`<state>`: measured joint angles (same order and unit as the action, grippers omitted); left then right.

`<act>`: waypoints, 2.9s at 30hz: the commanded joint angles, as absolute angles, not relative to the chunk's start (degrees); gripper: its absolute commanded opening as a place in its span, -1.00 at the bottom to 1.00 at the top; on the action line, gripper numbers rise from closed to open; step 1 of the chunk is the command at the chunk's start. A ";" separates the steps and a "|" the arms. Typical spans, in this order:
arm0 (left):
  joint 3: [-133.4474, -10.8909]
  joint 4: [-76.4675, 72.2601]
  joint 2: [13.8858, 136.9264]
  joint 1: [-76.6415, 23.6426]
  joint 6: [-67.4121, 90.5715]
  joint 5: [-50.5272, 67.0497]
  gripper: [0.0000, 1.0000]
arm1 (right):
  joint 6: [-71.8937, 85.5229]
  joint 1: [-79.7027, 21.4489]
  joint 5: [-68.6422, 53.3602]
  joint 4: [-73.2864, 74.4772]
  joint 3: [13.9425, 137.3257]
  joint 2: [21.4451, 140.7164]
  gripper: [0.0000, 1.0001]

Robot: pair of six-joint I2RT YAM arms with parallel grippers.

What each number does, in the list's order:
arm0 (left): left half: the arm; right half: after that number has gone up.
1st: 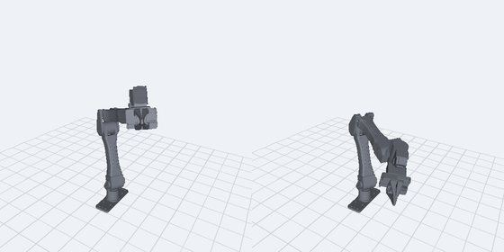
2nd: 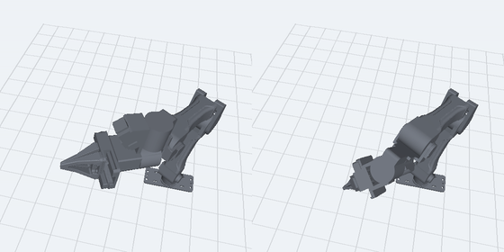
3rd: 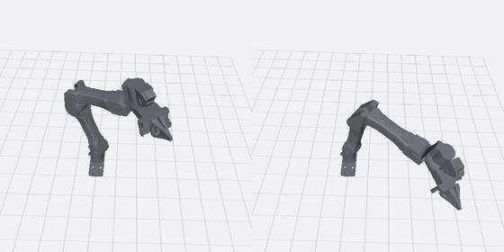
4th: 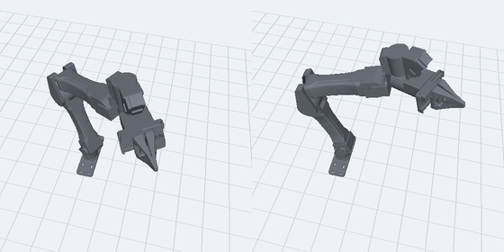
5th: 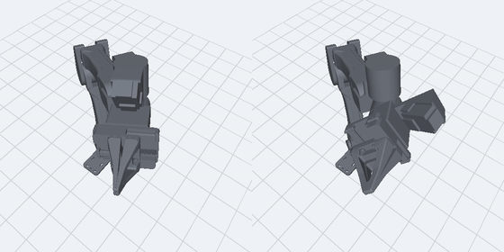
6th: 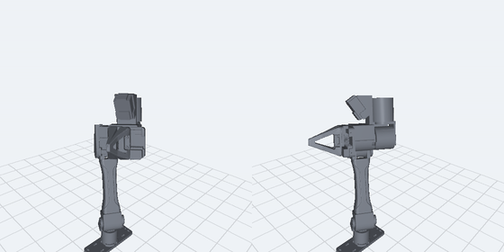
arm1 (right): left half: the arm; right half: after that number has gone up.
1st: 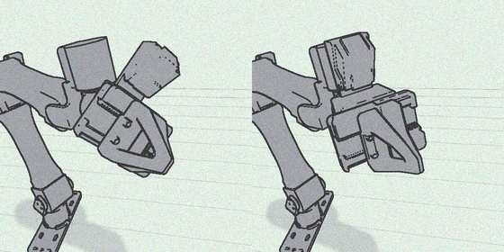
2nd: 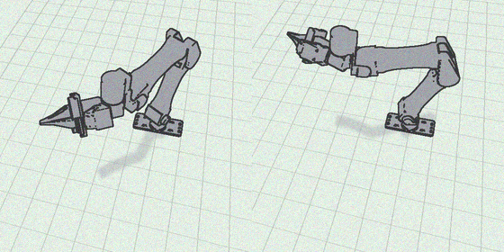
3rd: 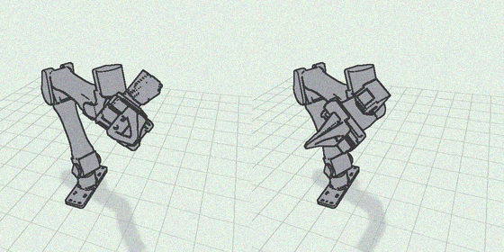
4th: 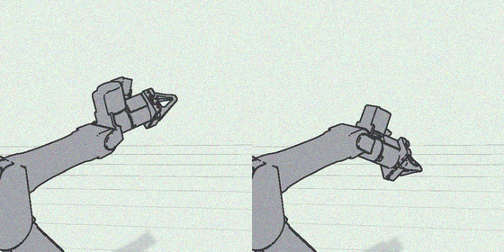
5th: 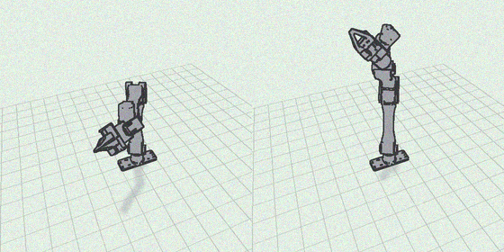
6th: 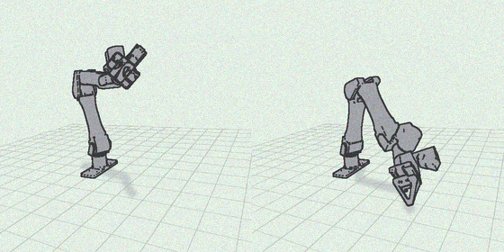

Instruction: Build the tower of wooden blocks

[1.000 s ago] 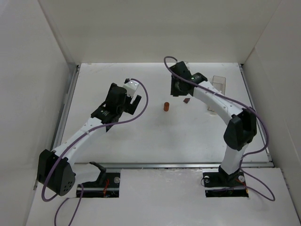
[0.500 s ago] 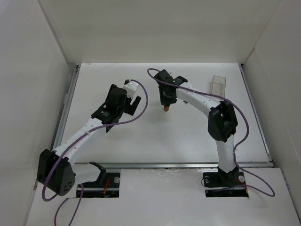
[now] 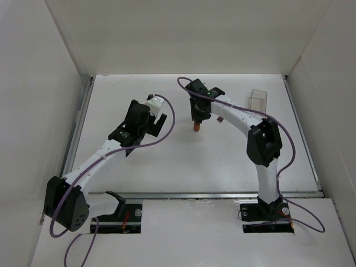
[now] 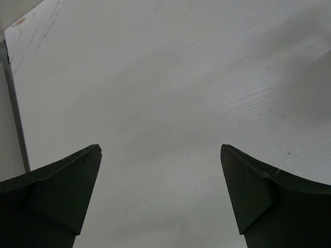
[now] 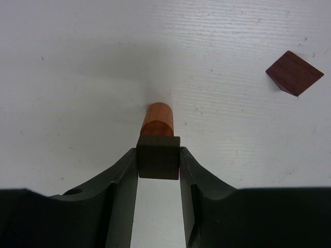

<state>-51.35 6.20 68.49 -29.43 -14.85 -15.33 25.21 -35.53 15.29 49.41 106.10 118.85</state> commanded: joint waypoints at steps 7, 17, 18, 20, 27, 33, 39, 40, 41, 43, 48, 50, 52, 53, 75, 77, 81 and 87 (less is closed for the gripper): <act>-50.98 4.57 66.53 -29.09 -13.97 -15.64 1.00 | 25.05 -34.98 13.89 47.29 106.79 119.97 -1.00; -50.45 4.05 66.01 -29.09 -13.97 -15.64 1.00 | 26.10 -34.98 12.74 46.76 106.79 120.50 -1.00; -50.45 4.04 66.01 -29.09 -13.97 -15.64 1.00 | 26.10 -34.98 12.74 46.76 106.79 120.50 -1.00; -50.45 4.04 66.01 -29.09 -13.97 -15.64 1.00 | 26.10 -34.98 12.74 46.76 106.26 120.50 -1.00; -50.45 4.04 66.01 -29.09 -14.50 -15.64 1.00 | 26.63 -34.98 13.27 45.70 105.03 121.02 -1.00; -49.92 4.04 66.01 -29.09 -14.50 -15.64 1.00 | 26.63 -34.98 13.27 45.18 104.50 121.03 -1.00; -49.92 4.04 66.01 -29.09 -14.50 -15.64 1.00 | 27.16 -34.98 13.27 45.18 104.50 121.03 -0.89; -49.92 4.04 66.01 -29.09 -14.50 -15.64 1.00 | 27.16 -34.98 13.27 45.18 104.50 121.03 -0.85; -49.92 4.04 66.01 -29.09 -14.50 -15.64 1.00 | 27.16 -34.98 13.79 45.18 104.50 121.03 -0.79; -49.92 4.04 66.01 -29.09 -14.50 -15.64 1.00 | 27.16 -34.98 13.80 45.18 104.50 121.03 -0.77; -49.92 4.04 66.01 -29.09 -14.50 -15.64 1.00 | 27.16 -34.45 14.41 45.18 104.50 121.03 -0.63; -49.92 4.04 66.01 -29.09 -14.50 -15.64 1.00 | 27.77 -34.45 14.41 45.18 104.50 121.03 -0.63; -49.92 4.04 66.01 -29.09 -14.50 -15.64 1.00 | 28.30 -34.45 14.41 45.18 104.50 121.03 -0.63; -49.92 4.04 66.01 -29.09 -14.50 -15.64 1.00 | 28.30 -34.45 13.89 45.18 104.50 121.03 -0.61; -49.92 4.04 66.01 -29.09 -14.50 -14.59 1.00 | 28.30 -34.45 14.94 44.65 103.97 121.03 0.04; -49.92 4.04 66.01 -29.09 -14.50 -14.59 1.00 | 28.30 -34.45 14.94 44.65 103.97 121.03 0.15; -49.92 4.04 66.01 -29.09 -14.50 -14.59 1.00 | 28.30 -33.93 14.94 44.65 103.97 119.54 0.35; -49.39 4.04 65.48 -29.09 -15.02 -15.21 1.00 | 26.29 -28.58 12.85 41.49 99.86 109.71 0.52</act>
